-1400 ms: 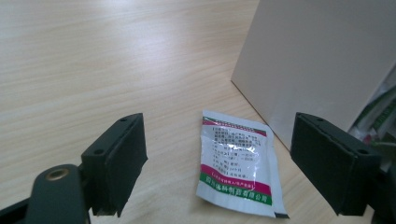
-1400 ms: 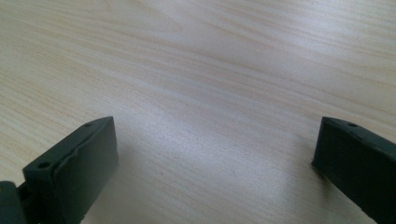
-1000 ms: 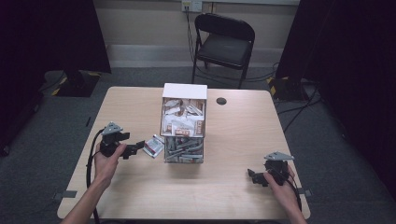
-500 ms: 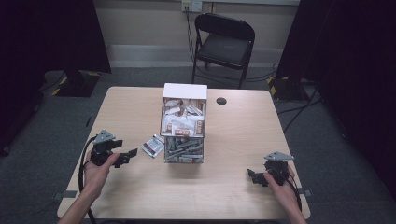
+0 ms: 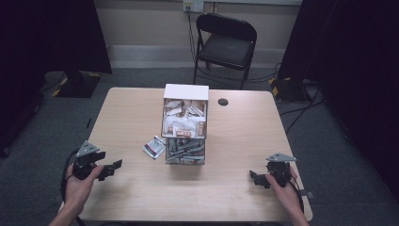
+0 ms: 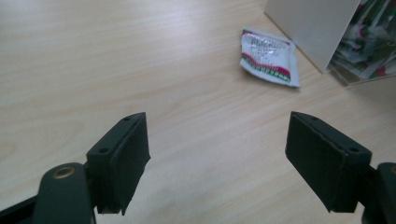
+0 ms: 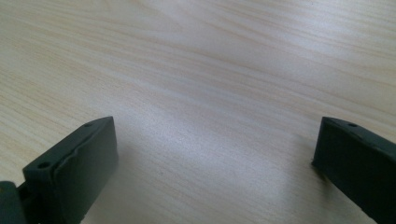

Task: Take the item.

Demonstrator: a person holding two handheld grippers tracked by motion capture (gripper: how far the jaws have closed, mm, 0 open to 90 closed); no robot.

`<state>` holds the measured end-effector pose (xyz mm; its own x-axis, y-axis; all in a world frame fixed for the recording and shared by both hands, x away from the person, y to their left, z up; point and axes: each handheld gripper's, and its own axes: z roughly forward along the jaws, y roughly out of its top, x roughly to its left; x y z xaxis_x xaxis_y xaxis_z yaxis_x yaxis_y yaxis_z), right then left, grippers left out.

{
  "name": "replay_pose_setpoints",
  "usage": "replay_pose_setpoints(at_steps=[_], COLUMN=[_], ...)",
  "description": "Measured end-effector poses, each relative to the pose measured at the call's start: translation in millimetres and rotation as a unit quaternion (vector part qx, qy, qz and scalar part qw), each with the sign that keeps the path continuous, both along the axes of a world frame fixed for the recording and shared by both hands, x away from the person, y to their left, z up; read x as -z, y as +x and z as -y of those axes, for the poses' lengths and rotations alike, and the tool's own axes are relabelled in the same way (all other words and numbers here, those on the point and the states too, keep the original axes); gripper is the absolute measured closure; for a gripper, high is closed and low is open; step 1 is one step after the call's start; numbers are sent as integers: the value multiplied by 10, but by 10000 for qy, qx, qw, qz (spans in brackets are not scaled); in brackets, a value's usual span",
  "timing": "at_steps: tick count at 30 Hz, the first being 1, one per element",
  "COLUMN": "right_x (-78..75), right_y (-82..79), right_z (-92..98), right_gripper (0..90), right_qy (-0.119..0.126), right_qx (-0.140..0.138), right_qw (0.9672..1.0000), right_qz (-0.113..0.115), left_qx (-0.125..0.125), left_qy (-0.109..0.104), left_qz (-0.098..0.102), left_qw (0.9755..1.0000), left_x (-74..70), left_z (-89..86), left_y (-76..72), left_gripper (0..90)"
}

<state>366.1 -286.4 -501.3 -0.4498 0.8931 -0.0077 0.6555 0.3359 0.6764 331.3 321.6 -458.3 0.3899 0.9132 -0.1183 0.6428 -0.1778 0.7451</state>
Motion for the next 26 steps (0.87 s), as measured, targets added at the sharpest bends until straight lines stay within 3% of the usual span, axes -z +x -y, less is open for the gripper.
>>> replay_pose_setpoints(at_steps=[1,3,5,12,15,17,19,21,22,26], right_x=[-1,0,0,0,0,1,0,1,0,0], right_y=[-1,0,0,0,1,2,2,2,2,1], right_z=[-1,0,0,0,0,1,0,1,0,0], right_gripper=[0,0,0,0,0,0,0,0,0,0], right_qy=[7,3,3,4,4,2,4,2,2,3], right_qx=[4,0,0,1,-2,-6,-4,-7,-5,-5], right_qw=[10000,10000,10000,10000,10000,10000,10000,10000,10000,10000], right_qz=[-8,-4,-4,-5,-6,1,-6,0,-4,-4], left_qx=[-104,-153,-339,-350,-320,-332,-356,-372,-377,-576], left_qy=[93,48,182,364,487,630,606,519,513,528], left_qz=[6,-58,-200,-528,-551,-445,-422,-177,-151,-262], left_qw=[9999,9999,9991,9973,9968,9965,9966,9978,9979,9966], left_x=[23,75,124,324,401,444,452,510,518,529], left_z=[-24,-80,-114,-122,-97,-63,-39,-34,-33,-37], left_y=[-20,-44,-71,-75,-52,-48,-29,-37,-39,-14], left_gripper=[215,214,215,215,204,162,151,111,84,22])
